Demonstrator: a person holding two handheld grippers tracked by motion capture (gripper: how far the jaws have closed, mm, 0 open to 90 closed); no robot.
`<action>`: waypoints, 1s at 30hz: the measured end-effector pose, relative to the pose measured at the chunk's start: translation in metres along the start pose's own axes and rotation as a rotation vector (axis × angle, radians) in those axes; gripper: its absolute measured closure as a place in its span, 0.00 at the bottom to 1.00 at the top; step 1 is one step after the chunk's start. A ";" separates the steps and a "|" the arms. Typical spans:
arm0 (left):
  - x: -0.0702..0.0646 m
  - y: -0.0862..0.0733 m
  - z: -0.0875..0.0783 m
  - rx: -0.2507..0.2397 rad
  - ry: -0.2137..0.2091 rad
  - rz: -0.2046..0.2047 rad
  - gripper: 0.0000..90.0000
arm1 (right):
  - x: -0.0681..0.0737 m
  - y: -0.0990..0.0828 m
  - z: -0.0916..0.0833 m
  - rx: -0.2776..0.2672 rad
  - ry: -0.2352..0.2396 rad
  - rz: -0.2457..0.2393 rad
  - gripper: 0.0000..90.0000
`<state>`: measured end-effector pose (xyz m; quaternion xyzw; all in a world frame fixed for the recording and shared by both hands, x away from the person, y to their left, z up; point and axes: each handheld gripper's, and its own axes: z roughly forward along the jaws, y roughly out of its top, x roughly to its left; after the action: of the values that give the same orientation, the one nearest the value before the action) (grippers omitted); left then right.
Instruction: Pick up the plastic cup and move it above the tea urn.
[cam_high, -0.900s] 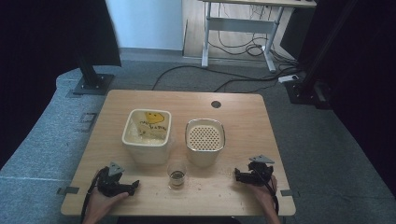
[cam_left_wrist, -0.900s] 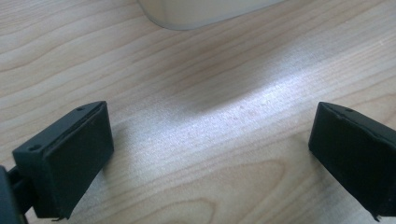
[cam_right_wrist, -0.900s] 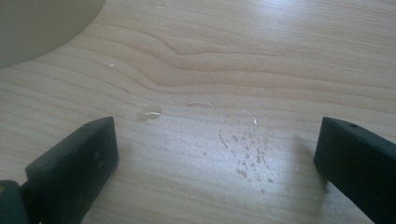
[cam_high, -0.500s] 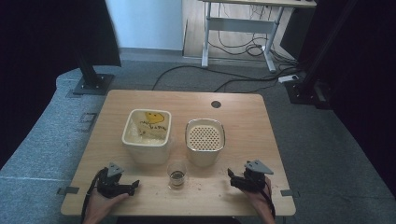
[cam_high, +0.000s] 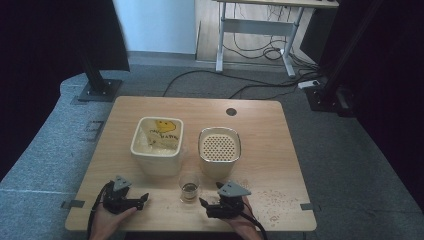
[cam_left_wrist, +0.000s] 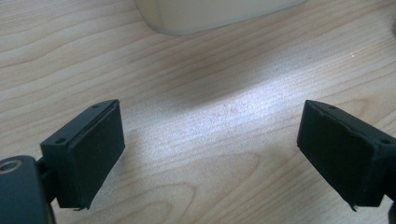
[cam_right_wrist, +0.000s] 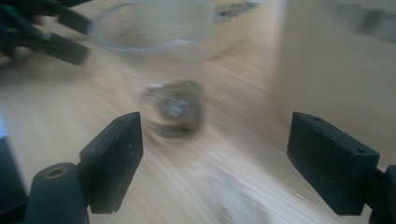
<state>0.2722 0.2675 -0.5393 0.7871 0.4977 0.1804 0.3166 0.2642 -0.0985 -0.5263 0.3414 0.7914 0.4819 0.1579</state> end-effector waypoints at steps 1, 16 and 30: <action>0.000 0.000 0.000 -0.001 0.000 0.001 0.08 | 0.004 0.002 0.006 0.002 0.019 -0.001 0.21; 0.003 -0.002 0.002 0.010 0.005 -0.013 0.10 | 0.021 0.020 0.067 -0.026 0.078 -0.066 0.37; 0.004 -0.004 0.001 0.018 -0.002 -0.009 0.13 | -0.001 0.046 -0.004 -0.104 0.071 -0.020 0.41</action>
<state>0.2722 0.2723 -0.5425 0.7878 0.5026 0.1735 0.3109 0.2807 -0.0884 -0.4839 0.3076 0.7738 0.5325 0.1519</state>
